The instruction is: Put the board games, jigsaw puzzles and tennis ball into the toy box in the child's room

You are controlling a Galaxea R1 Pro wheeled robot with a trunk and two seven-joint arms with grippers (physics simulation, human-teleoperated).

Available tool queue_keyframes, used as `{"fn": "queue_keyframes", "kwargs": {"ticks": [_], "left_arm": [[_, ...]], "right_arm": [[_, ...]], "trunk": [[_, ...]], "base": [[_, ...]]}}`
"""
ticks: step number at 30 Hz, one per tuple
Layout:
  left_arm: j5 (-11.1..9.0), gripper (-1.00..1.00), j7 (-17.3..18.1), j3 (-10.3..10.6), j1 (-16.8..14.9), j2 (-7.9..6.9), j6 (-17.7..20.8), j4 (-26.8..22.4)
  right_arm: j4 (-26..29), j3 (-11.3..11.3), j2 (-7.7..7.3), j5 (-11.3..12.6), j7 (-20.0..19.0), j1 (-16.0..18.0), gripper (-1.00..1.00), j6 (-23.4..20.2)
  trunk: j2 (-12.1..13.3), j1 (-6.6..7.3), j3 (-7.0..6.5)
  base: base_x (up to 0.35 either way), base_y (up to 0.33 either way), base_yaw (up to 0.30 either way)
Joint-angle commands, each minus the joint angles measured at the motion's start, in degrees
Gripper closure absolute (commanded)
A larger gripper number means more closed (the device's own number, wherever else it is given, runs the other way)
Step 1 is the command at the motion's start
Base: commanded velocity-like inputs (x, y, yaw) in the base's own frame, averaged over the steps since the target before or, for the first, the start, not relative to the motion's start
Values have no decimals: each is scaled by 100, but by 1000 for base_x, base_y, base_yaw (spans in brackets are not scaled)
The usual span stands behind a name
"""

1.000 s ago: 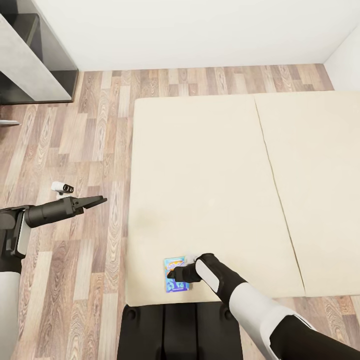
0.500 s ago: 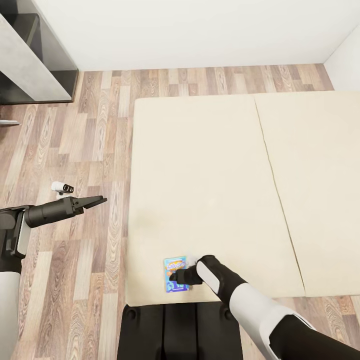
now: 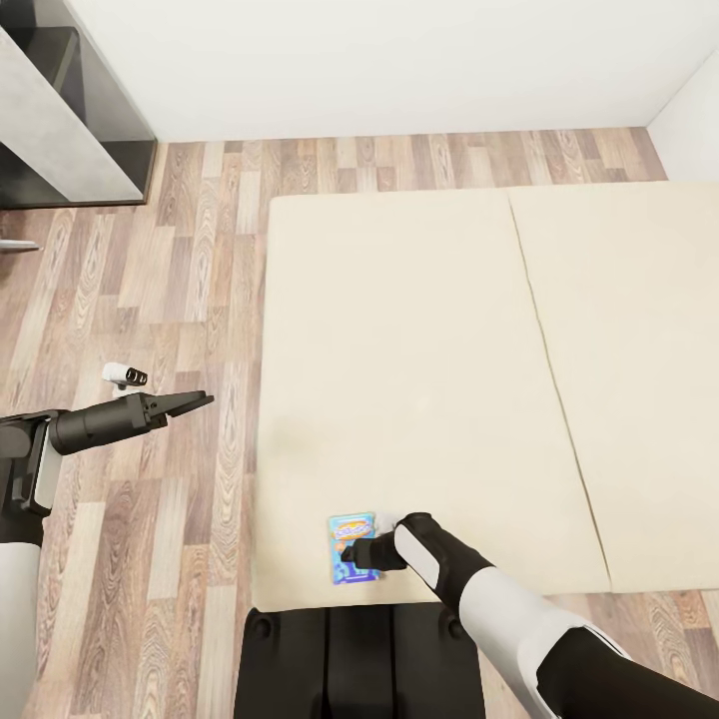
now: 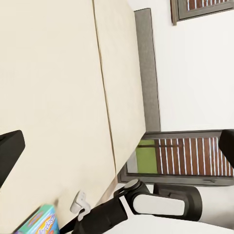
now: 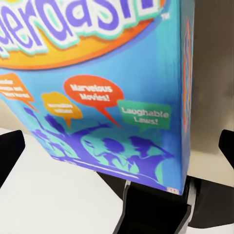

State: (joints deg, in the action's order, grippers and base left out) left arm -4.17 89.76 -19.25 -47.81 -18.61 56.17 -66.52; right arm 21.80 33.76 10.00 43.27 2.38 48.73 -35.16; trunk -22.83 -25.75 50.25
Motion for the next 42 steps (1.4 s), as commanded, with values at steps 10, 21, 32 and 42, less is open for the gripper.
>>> {"fn": "queue_keyframes", "kwargs": {"ticks": [10,21,32,42], "left_arm": [[4,-100,24,0,-1,-3,61,-1],[4,-100,24,0,-1,-3,61,-1],[4,-100,24,1,-1,-3,61,-1],[4,-100,24,0,0,-3,61,-1]], "right_arm": [[4,26,0,33,20,5,-100,0],[6,26,0,24,18,5,-100,1],[8,26,0,24,26,5,-100,1],[8,26,0,24,26,5,-100,1]], "trunk": [[-9,-3,6],[-9,-3,6],[-9,-3,6],[-9,-3,6]], "base": [[0,58,0],[0,4,0],[0,91,0],[0,24,0]]}}
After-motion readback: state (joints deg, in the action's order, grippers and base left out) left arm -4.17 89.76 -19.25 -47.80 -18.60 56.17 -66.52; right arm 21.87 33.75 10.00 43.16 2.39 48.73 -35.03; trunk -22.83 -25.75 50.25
